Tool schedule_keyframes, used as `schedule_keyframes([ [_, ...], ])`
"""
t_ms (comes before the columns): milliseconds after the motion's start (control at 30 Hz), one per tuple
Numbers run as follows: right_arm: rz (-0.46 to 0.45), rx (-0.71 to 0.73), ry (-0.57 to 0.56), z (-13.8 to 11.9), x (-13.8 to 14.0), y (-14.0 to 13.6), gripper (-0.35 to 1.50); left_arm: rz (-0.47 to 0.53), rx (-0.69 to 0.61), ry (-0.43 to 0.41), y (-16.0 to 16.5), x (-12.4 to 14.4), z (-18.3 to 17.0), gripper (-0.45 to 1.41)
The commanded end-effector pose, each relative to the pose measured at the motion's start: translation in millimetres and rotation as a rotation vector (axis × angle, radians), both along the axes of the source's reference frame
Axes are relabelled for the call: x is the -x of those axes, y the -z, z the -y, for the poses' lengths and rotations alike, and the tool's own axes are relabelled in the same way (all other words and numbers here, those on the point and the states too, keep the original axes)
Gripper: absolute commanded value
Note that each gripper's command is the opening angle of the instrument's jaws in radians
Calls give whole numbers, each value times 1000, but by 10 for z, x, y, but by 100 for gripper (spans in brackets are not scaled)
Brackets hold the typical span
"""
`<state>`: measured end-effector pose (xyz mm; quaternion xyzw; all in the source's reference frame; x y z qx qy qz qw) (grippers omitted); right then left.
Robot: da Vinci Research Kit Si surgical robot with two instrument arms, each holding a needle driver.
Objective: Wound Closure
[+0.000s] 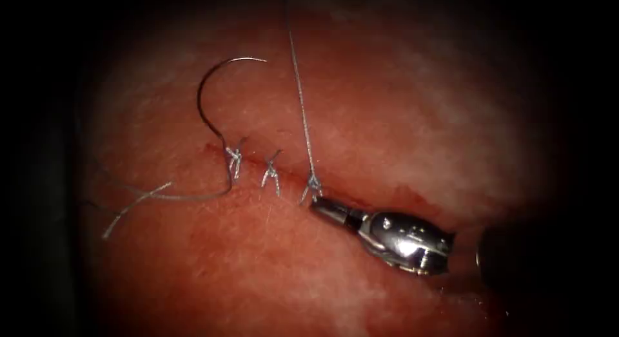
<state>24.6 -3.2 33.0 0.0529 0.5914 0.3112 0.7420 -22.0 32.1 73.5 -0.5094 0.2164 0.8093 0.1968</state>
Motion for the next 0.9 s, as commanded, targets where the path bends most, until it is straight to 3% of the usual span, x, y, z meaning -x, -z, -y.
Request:
schedule_keyframes([
  [33, -4, 9, 3, 14, -6, -3, -35, -5, 5, -3, -6, 4, 6, -45],
  [533, -21, 112, 75, 25, -18, 5, -35, -140, 95, -18, 1, -2, -8, -45],
  [900, 11, 136, 74, 34, -19, -7, -35, -266, 169, -37, 9, -5, -29, -45],
])
